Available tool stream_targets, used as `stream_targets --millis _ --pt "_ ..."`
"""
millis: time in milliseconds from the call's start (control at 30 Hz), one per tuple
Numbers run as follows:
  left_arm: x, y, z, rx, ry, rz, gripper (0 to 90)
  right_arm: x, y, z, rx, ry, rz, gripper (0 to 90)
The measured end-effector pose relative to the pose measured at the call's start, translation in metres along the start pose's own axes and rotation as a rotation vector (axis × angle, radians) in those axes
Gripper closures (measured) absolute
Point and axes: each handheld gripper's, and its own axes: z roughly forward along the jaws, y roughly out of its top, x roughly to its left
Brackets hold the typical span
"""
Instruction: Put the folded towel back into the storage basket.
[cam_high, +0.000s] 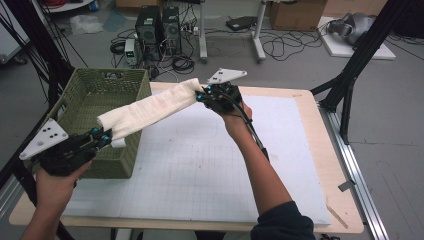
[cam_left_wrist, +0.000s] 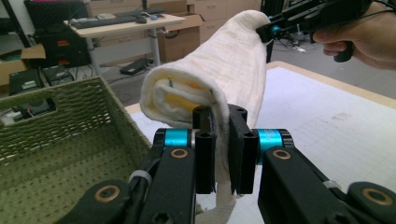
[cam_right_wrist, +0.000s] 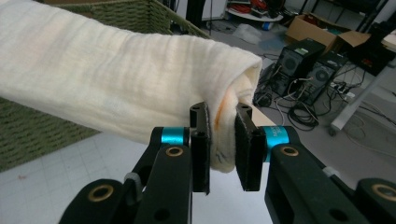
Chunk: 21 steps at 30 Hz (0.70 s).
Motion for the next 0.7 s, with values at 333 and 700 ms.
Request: stream_targets --millis 333,700 --pt "0.013 -0.003 -0.02 -0.006 0.055 -0.007 82.2 0.01 0.035 0.037 -0.013 0.033 -0.029 78.7" --pt "0.029 -0.01 -0.043 -0.008 0.126 -0.022 82.2 0.028 0.068 0.081 -0.007 0.069 -0.068 78.7"
